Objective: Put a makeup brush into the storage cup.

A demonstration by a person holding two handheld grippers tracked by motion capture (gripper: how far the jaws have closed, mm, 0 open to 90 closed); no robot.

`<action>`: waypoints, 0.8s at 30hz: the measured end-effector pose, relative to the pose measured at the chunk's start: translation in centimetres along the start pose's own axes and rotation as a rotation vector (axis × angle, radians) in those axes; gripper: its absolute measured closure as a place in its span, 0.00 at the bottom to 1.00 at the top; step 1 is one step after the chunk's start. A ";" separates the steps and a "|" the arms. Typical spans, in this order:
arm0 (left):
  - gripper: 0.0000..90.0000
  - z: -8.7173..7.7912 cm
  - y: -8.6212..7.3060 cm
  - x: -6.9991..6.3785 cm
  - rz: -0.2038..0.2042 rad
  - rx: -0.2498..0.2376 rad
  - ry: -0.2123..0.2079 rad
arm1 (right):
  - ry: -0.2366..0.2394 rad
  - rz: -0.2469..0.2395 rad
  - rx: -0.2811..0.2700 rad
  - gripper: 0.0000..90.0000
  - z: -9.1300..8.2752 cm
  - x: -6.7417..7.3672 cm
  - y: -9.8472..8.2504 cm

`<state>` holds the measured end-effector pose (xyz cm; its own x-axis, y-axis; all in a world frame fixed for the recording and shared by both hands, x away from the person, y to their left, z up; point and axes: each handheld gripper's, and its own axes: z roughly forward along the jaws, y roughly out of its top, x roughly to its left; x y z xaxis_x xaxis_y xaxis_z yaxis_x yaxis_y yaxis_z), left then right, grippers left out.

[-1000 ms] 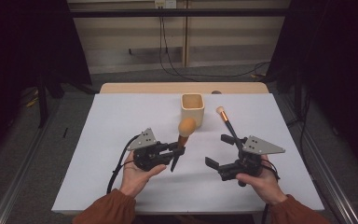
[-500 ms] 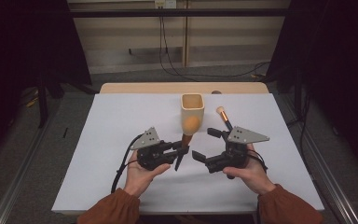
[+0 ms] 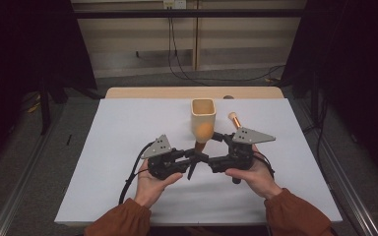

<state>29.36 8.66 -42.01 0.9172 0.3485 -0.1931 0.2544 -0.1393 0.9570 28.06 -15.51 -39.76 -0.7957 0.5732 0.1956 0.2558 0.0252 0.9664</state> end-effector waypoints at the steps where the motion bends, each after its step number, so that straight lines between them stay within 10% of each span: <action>1: 0.81 0.0 0.0 0.0 0.000 0.000 -0.002 | 0.001 0.005 0.007 0.22 0.0 0.0 0.0; 18: 0.81 0.4 -0.3 -0.3 0.010 0.013 -0.009 | 0.081 0.071 0.029 0.70 0.2 -0.4 -0.7; 24: 0.81 0.4 -0.5 -0.3 0.016 0.008 -0.011 | 0.080 0.065 0.026 0.71 0.2 -0.2 -0.8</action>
<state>29.11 8.21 -42.50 0.9247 0.3355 -0.1800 0.2419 -0.1526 0.9582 28.17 -15.50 -40.65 -0.8181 0.5072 0.2711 0.3215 0.0124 0.9468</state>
